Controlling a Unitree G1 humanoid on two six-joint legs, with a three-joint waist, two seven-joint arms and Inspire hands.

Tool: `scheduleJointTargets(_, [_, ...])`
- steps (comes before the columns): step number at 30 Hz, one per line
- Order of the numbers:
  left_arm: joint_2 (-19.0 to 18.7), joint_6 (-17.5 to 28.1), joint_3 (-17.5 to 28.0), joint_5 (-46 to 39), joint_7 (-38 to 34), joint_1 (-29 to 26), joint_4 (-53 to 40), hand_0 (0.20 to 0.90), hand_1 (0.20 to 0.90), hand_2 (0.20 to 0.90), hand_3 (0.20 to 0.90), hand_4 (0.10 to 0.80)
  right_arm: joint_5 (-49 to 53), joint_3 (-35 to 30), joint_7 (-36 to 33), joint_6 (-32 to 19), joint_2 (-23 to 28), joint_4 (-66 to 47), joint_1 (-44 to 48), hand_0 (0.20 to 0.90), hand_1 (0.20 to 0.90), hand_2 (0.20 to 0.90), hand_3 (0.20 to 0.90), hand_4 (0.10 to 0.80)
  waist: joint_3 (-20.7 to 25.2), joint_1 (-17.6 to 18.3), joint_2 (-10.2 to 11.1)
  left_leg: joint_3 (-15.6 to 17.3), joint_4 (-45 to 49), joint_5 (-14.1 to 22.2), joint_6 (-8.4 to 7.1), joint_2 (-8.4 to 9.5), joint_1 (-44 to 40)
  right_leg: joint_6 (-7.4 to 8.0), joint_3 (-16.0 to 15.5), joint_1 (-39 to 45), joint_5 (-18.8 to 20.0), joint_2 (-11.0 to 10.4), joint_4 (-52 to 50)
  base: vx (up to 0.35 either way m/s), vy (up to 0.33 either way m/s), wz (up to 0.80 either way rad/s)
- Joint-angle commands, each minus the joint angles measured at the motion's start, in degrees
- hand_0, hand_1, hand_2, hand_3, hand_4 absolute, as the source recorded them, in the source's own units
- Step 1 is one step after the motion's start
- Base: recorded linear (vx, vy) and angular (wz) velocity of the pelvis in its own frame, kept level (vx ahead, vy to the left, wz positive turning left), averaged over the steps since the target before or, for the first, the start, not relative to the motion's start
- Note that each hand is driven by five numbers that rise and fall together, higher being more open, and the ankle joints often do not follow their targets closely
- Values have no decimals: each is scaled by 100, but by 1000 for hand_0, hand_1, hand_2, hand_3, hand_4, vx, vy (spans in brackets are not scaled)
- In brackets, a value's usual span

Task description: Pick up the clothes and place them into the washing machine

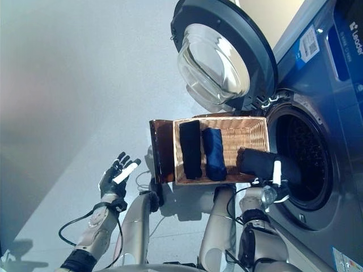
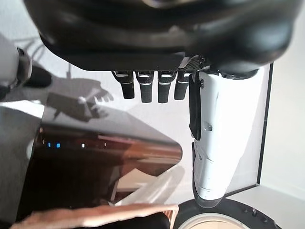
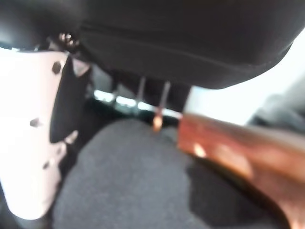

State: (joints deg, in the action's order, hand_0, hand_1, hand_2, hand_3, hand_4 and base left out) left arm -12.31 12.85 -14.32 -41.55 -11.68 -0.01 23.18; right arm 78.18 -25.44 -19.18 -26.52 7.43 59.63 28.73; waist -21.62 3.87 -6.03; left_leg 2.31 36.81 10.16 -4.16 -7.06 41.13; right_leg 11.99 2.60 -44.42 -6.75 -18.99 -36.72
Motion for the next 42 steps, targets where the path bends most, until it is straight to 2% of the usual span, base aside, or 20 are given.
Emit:
scheduleJointTargets(1, [-111,306,-14,-200,124,-8,-225,900,900,900,900,800,662,-110,439,-648,440,-172,397,200,200,200,200,300,99,-120,-153,-262,24,451,-217,-117,-579,-172,4,265,369,-86,193,21,6,-4])
scheduleJointTargets(6, [-142,322,-78,-190,173,17,-259,900,900,900,900,800,796,-379,310,-753,810,211,826,200,200,200,200,300,175,-196,-242,-263,32,467,-212,-87,-553,-160,7,256,347,-128,185,7,-3,-2])
scheduleJointTargets(9, [-295,307,-116,-100,238,144,-351,900,900,900,900,800,794,-639,135,-813,1407,443,1164,200,200,200,200,300,267,-267,-322,-267,27,471,-216,-57,-502,-150,20,214,335,-161,173,0,0,0])
scheduleJointTargets(12, [-375,314,-173,-39,275,207,-397,900,900,900,900,800,788,-705,56,-846,1793,488,1353,200,200,200,200,300,322,-309,-378,-240,-10,465,-211,-41,-485,-140,42,169,338,-174,188,16,1,7])
scheduleJointTargets(26, [-506,302,-362,-20,364,296,-451,900,900,900,900,800,640,-1005,-550,-1002,2997,850,1578,200,200,200,200,300,471,-314,-554,-183,-63,441,-242,-37,-382,-131,138,-92,296,-189,96,6,2,-1])
scheduleJointTargets(28, [-560,322,-339,-26,351,335,-561,900,900,900,900,800,469,-995,-774,-1016,3350,961,1647,200,200,200,200,300,483,-315,-576,-160,-21,441,-243,-41,-304,-123,150,-169,292,-190,55,3,8,-3])
scheduleJointTargets(32, [-632,353,-255,-45,335,430,-655,900,900,900,900,800,355,-1044,-883,-996,3719,977,1621,200,200,200,200,300,528,-318,-570,-172,21,434,-255,-43,-216,-119,148,-214,280,-211,13,0,0,0])
scheduleJointTargets(36, [-657,377,-180,-76,294,476,-609,900,900,900,900,800,379,-977,-836,-1052,3867,977,1657,200,200,200,200,300,587,-329,-520,-171,-1,422,-272,-58,-207,-123,128,-226,305,-200,40,0,0,0])
scheduleJointTargets(42, [-650,392,-136,-88,264,437,-516,900,900,900,900,800,469,-851,-760,-1070,3814,1084,1733,200,200,200,200,300,619,-342,-462,-173,21,422,-280,-80,-179,-139,135,-242,321,-176,36,0,0,0])
